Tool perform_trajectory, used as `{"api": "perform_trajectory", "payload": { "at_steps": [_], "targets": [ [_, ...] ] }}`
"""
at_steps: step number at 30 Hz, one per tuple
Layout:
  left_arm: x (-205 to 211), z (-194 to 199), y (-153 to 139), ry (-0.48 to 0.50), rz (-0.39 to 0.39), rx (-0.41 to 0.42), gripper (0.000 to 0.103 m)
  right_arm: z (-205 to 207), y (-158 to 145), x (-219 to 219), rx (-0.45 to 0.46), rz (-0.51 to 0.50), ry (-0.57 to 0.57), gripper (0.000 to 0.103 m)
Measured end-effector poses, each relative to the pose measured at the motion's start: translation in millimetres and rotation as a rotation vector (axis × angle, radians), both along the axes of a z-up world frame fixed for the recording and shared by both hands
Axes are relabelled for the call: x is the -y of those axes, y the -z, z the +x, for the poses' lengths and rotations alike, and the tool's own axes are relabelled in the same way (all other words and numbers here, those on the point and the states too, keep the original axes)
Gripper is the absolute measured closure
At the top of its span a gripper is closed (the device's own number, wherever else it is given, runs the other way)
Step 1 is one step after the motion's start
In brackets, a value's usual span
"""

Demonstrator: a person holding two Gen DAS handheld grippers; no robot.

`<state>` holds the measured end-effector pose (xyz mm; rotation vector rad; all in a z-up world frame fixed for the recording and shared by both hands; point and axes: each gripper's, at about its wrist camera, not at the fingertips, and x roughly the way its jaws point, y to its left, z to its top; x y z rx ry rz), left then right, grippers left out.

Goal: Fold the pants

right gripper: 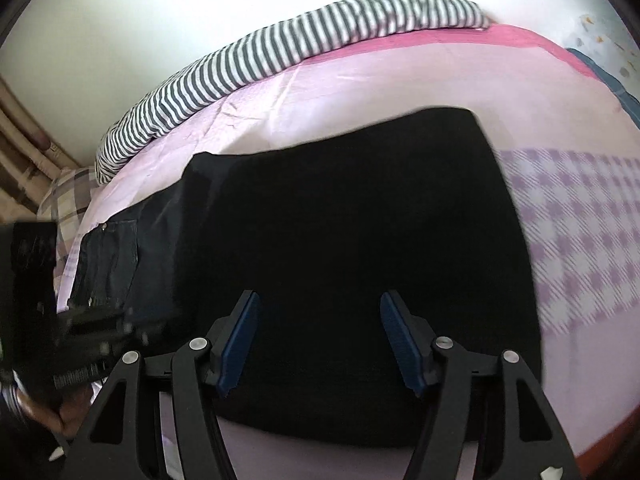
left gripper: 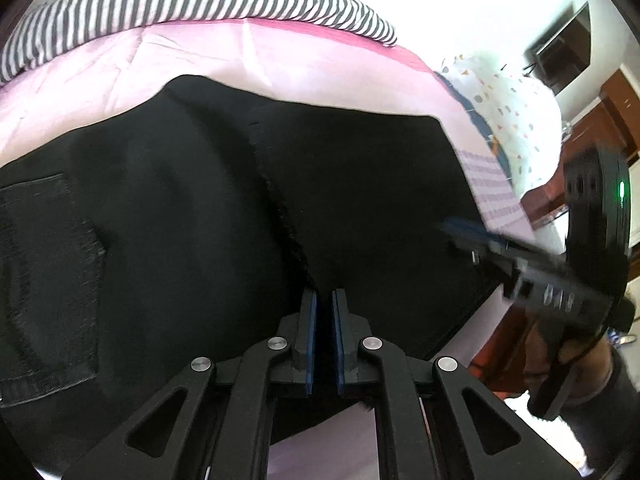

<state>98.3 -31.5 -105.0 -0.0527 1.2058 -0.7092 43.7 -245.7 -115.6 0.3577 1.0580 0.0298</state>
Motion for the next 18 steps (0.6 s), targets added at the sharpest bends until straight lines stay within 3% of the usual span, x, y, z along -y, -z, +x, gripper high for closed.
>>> {"api": "perform_trajectory", "payload": {
  "at_steps": [5,10,13,18],
  "targets": [
    [-13,-9,1,-0.008,0.037,0.014,0.094,40,4,-31,0.005,-0.013,-0.080,0.043],
    [-25,-16,-12,-0.007,-0.031,0.034,0.093,89,11,-58,-0.015,0.019,-0.157,0.042],
    [-24,-19,-22,0.001,-0.059,0.062,0.085,112,9,-57,-0.023,0.058,-0.158,0.046],
    [-5,-20,-31,0.024,-0.084,0.084,0.085,124,-10,-35,-0.006,0.074,-0.113,0.054]
  ]
}}
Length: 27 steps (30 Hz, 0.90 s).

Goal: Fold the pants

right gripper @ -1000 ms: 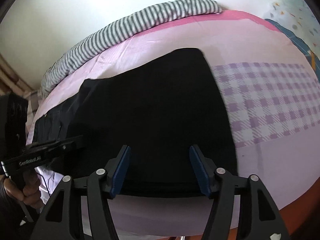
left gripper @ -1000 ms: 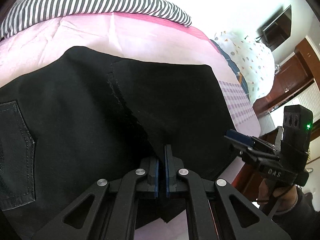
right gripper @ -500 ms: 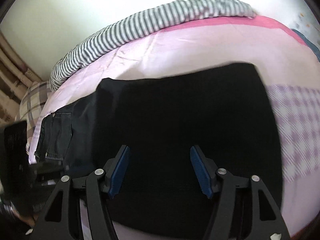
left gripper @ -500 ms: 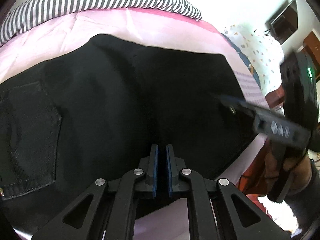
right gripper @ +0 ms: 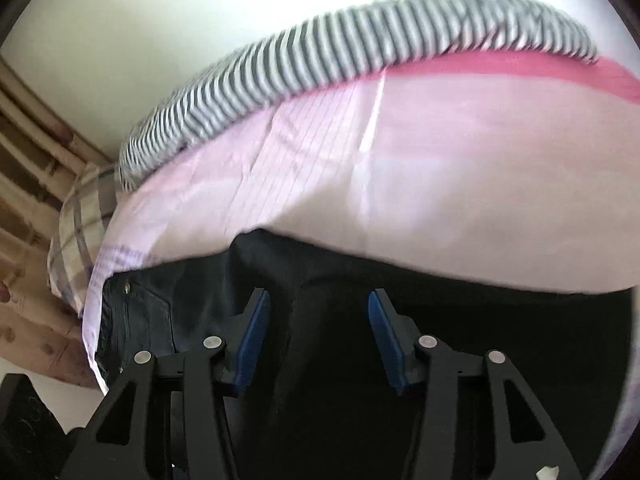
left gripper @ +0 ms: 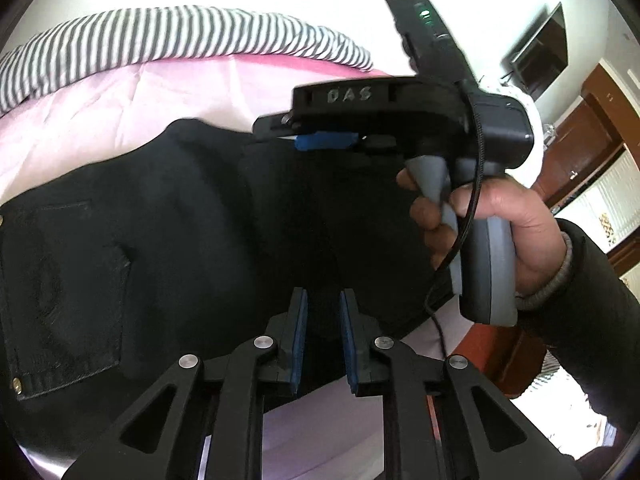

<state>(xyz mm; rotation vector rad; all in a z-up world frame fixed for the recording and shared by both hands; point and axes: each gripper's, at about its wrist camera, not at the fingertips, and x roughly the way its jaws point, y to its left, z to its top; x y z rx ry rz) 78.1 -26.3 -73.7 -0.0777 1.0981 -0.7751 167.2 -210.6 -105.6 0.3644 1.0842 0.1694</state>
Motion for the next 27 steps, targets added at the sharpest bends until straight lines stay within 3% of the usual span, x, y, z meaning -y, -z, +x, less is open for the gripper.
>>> {"api": "perform_trajectory", "payload": {
  "at_steps": [4,10,14,21,27],
  "targets": [
    [25,-4,3,0.045,0.034,0.017,0.085,-25,-19,24,0.026,-0.152,0.055,0.051],
    [55,-15,32,0.142,0.136,-0.008,0.085,-79,-7,63,-0.066,-0.305,0.124,0.051],
    [49,-12,38,0.132,0.099,-0.027,0.085,-115,-2,67,-0.089,-0.363,0.115,0.051],
    [36,-6,36,0.062,0.081,-0.035,0.085,-166,7,39,-0.083,-0.468,0.093,0.046],
    [-28,0,17,-0.125,0.004,-0.051,0.083,-175,6,23,-0.065,-0.523,0.115,0.046]
  ]
}}
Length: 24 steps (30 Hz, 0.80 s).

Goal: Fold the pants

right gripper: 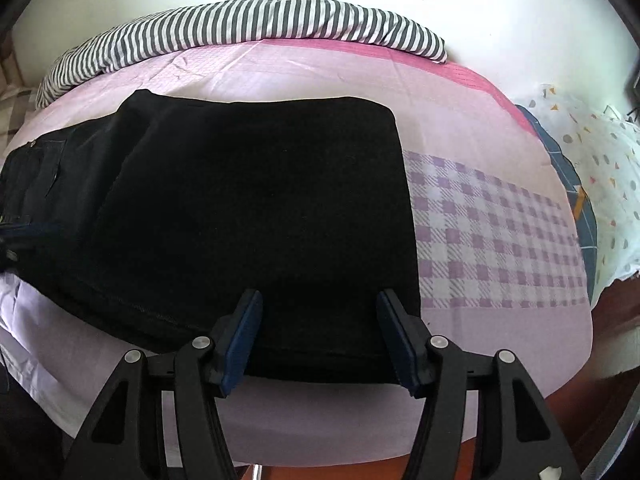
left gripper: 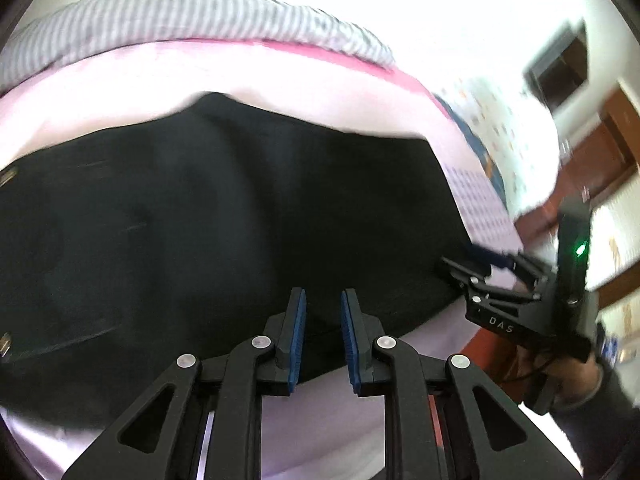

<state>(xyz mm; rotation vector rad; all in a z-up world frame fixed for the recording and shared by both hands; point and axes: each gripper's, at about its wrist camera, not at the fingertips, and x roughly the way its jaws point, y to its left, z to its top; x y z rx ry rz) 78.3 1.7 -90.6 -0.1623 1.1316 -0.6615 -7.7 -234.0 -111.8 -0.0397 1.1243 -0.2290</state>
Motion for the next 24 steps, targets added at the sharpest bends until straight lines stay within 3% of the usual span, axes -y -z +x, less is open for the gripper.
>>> {"api": "perform_trajectory", "payload": {
  "at_steps": [4,9,13,17,20,24],
  "targets": [
    [-77,-4,-9,-0.200,-0.097,-0.033,0.081,4,-7,-2,0.009,0.039,0.020,0.044],
    [-166,-25,-17,-0.433,-0.197,-0.023,0.077,4,-28,-12,0.103,0.116,0.043,0.035],
    [-224,-42,-7,-0.591,-0.318,-0.065,0.073,6,-39,-26,0.139,0.150,0.035,0.035],
    [-264,-50,14,-0.715,-0.453,-0.126,0.066,12,-45,-41,0.149,0.194,0.023,0.034],
    [-278,-50,22,-0.789,-0.465,-0.123,0.053,19,-46,-47,0.144,0.204,0.012,0.034],
    [-291,-41,31,-0.830,-0.471,-0.155,0.052,22,-44,-50,0.133,0.199,0.006,0.034]
  ]
}}
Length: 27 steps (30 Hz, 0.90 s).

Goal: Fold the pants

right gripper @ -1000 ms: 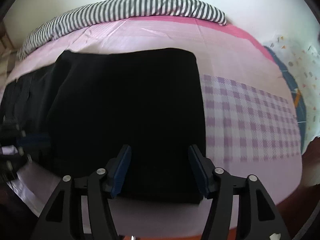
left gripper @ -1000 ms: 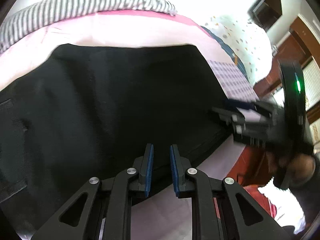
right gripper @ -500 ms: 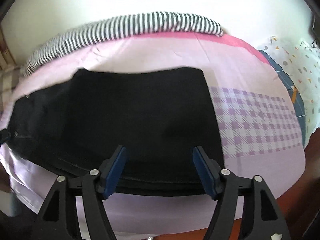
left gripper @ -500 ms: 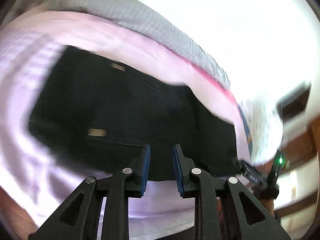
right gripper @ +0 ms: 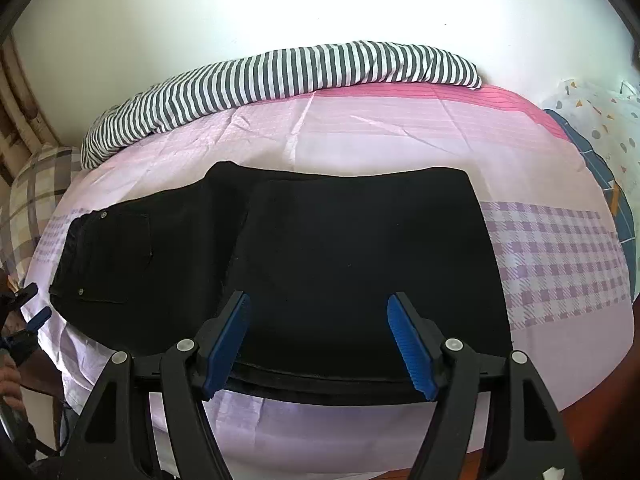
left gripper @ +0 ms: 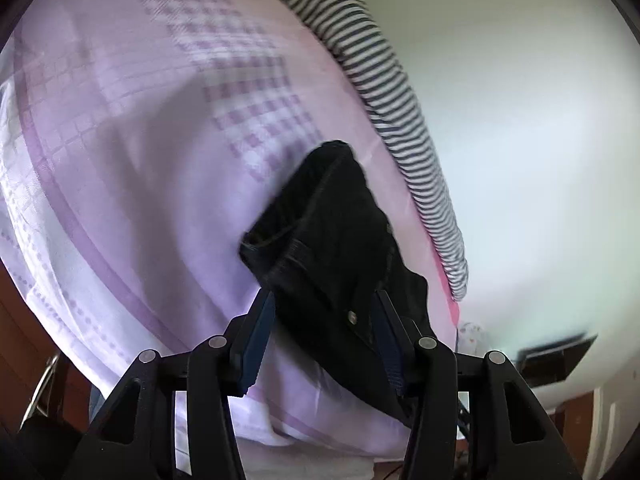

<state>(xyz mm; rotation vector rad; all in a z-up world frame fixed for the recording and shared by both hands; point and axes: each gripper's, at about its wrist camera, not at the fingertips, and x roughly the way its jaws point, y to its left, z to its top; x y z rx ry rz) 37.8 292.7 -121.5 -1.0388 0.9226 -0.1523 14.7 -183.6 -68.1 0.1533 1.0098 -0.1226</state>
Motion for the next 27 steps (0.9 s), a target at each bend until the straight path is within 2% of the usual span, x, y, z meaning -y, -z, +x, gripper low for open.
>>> {"api": "perform_trajectory", "payload": {
  "at_steps": [5,16,25,26,27],
  "targets": [
    [-11,7,12,-0.018,-0.006,-0.019,0.052,-1,1,-3,-0.011,0.005,0.007,0.034],
    [-17,16,37,-0.030,-0.089,-0.052,0.052,8,0,-7,-0.016,0.000,0.007,0.034],
    [-5,30,33,-0.019,-0.035,-0.028,0.048,15,8,-9,-0.032,0.016,0.020,0.034],
    [-3,30,31,-0.016,0.002,-0.033,0.061,15,8,-9,-0.032,0.020,0.020,0.034],
    [-1,30,30,-0.015,0.040,-0.045,0.069,15,8,-10,-0.031,0.023,0.020,0.034]
  ]
}}
